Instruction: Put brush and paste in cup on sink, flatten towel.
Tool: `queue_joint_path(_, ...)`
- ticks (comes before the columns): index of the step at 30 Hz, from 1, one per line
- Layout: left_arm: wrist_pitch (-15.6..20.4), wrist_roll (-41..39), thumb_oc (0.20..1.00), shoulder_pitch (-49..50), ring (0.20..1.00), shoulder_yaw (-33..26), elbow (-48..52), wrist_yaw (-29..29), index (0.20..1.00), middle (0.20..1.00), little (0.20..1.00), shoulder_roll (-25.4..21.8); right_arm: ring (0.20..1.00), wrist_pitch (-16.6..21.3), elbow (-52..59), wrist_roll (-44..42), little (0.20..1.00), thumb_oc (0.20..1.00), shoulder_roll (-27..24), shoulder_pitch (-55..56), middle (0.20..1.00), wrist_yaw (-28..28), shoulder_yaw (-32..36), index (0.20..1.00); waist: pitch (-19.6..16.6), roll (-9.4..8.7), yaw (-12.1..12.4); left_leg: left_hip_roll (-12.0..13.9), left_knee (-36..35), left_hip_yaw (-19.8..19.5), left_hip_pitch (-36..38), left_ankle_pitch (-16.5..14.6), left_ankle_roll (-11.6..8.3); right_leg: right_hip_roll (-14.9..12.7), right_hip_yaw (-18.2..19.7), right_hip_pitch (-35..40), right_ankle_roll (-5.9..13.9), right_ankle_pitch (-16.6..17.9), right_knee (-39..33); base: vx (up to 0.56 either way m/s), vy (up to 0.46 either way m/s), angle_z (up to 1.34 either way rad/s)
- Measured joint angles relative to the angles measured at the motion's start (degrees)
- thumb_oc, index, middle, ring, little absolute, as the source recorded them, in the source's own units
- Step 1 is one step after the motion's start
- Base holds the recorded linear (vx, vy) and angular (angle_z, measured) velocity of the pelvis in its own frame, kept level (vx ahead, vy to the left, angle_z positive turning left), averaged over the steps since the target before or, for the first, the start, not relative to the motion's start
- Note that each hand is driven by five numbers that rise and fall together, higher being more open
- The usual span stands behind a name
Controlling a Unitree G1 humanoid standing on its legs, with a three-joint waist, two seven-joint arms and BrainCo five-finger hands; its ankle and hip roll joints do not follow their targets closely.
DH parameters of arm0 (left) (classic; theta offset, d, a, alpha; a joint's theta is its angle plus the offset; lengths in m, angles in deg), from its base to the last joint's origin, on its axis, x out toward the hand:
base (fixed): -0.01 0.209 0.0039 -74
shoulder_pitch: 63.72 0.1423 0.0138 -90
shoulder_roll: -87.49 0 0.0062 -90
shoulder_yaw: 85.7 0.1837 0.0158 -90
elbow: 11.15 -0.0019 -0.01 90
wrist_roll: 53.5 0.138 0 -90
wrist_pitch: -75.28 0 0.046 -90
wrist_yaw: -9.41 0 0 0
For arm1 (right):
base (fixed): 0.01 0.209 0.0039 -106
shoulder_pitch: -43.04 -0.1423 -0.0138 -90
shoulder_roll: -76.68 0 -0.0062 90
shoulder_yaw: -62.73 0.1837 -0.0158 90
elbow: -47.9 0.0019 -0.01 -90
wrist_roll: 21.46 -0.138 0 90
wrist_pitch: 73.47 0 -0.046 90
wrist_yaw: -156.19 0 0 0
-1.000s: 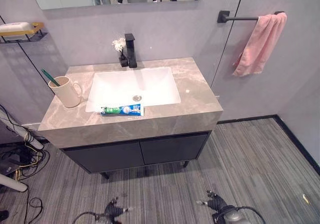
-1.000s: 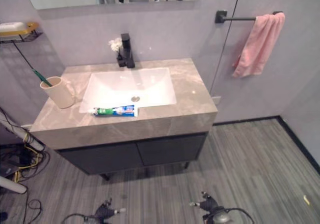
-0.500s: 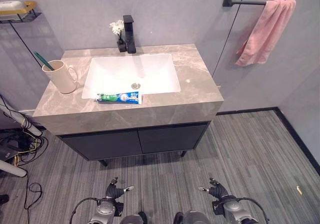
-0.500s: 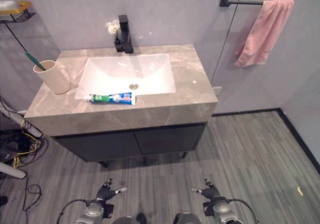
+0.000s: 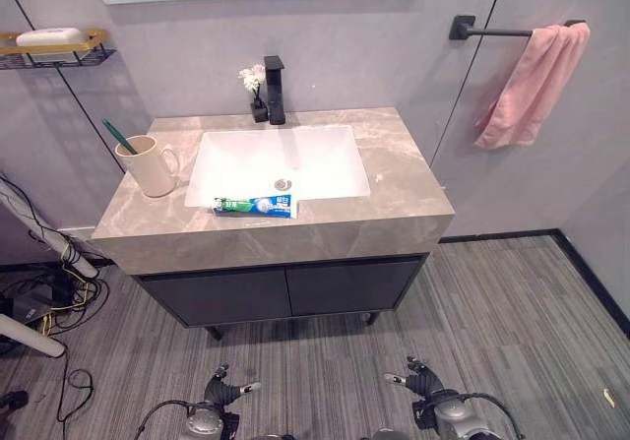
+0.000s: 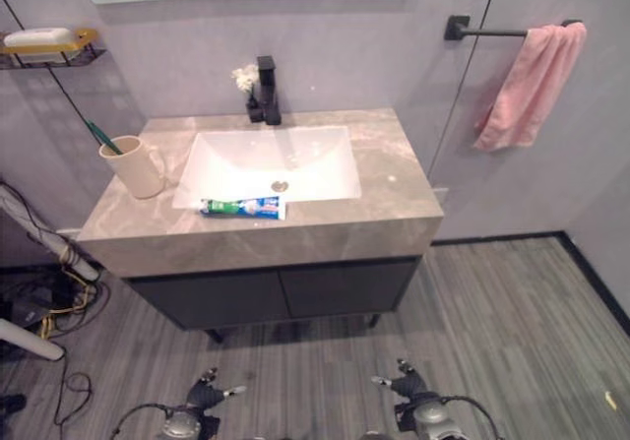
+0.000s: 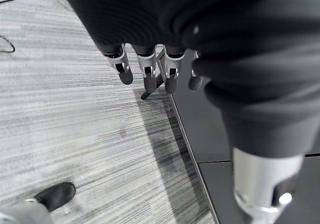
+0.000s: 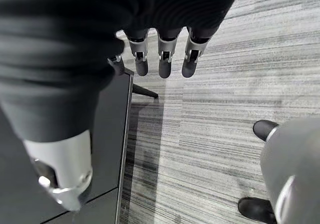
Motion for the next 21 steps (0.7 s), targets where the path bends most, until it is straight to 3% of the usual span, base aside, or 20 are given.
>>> queue_joint_path(4,0.0,0.0,1.000,-0.1,1.000,0.1,0.0,-0.1,1.000,1.000,1.000,-0.1,1.000,0.0,-0.1,0.0,1.000,1.000,-0.1,0.4,1.000,0.0,0.0,1.000,1.5,0.22,-0.2,0.3,-3.1,0.0,2.9,1.2,1.58,-1.7,0.2,-2.5,2.00,1.9,7.3,0.05,0.102,0.03)
queue_joint_path(5,-0.1,0.5,1.000,0.1,1.000,0.1,0.0,-0.3,1.000,1.000,1.000,-0.1,1.000,0.0,-0.2,0.0,1.000,1.000,0.0,0.8,1.000,0.0,0.0,1.000,1.8,-0.01,0.0,0.3,-3.5,-0.1,3.3,1.1,1.90,-2.7,0.1,-3.7,3.51,4.7,9.3,0.06,0.112,-0.04)
queue_joint_path(8,-0.1,1.0,1.000,-0.1,1.000,1.8,0.0,-0.4,1.000,1.000,1.000,-0.3,1.000,0.0,0.1,-0.1,1.000,1.000,0.0,0.1,1.000,0.0,0.0,1.000,2.8,0.95,0.3,0.8,-5.0,0.0,3.8,1.7,1.89,-2.5,-0.2,-5.7,4.23,8.3,12.5,0.08,0.059,-0.10)
queue_joint_path(9,-0.1,3.0,1.000,0.2,1.000,2.8,0.0,-0.5,1.000,1.000,1.000,-0.3,1.000,0.0,0.3,-0.1,1.000,1.000,-0.1,0.3,1.000,0.1,0.0,1.000,3.8,0.97,-0.5,0.3,-6.1,-0.3,5.3,2.1,2.65,-3.2,1.0,-8.4,4.18,10.1,17.7,0.14,-0.005,0.07)
queue_joint_path(10,-0.4,4.0,1.000,0.9,1.000,2.5,-0.1,-0.6,1.000,1.000,1.000,-0.3,1.000,0.0,0.6,-0.1,1.000,1.000,0.0,0.7,1.000,0.0,0.0,1.000,4.1,1.09,-1.0,0.3,-6.9,-0.2,6.2,2.2,2.94,-3.7,2.6,-9.3,5.24,8.2,16.6,0.16,-0.043,-0.02)
queue_joint_path(12,-0.8,4.5,1.000,0.8,1.000,2.2,-0.5,-0.6,1.000,1.000,1.000,-0.7,1.000,0.0,1.1,-0.1,1.000,1.000,0.1,0.8,1.000,-0.1,0.0,1.000,3.9,0.23,-1.0,-0.5,-8.6,1.0,6.7,2.4,3.41,-5.6,0.8,-9.6,7.29,9.1,5.0,0.15,-0.095,-0.13)
queue_joint_path(15,-1.0,4.4,1.000,0.4,1.000,2.3,-0.6,-0.6,1.000,1.000,1.000,-1.4,1.000,0.1,1.5,-0.1,1.000,1.000,0.6,1.0,1.000,-0.1,0.0,1.000,3.7,-1.06,-1.4,-1.1,-9.6,0.4,6.8,2.5,3.20,-6.1,2.1,-10.6,10.59,13.1,-9.4,0.16,-0.104,0.05)
queue_joint_path(19,-0.9,4.4,1.000,-0.3,1.000,2.3,-0.7,-0.3,1.000,1.000,1.000,-1.5,1.000,0.1,1.9,-0.1,1.000,1.000,0.7,0.5,1.000,-0.2,0.0,1.000,3.5,-2.51,-1.9,-0.9,-11.2,-1.3,8.9,2.3,1.44,-5.3,1.9,-8.1,10.15,20.9,-22.0,0.25,-0.098,0.25)
queue_joint_path(21,-0.8,4.4,1.000,0.0,1.000,2.2,-1.1,-0.2,1.000,1.000,1.000,-1.7,1.000,0.1,1.8,-0.2,1.000,1.000,0.9,1.1,1.000,-0.2,0.0,1.000,2.9,-3.48,-2.7,-0.9,-11.3,-4.0,10.1,0.6,-1.02,-5.0,3.6,-5.7,9.34,20.9,-22.9,0.49,-0.171,0.60)
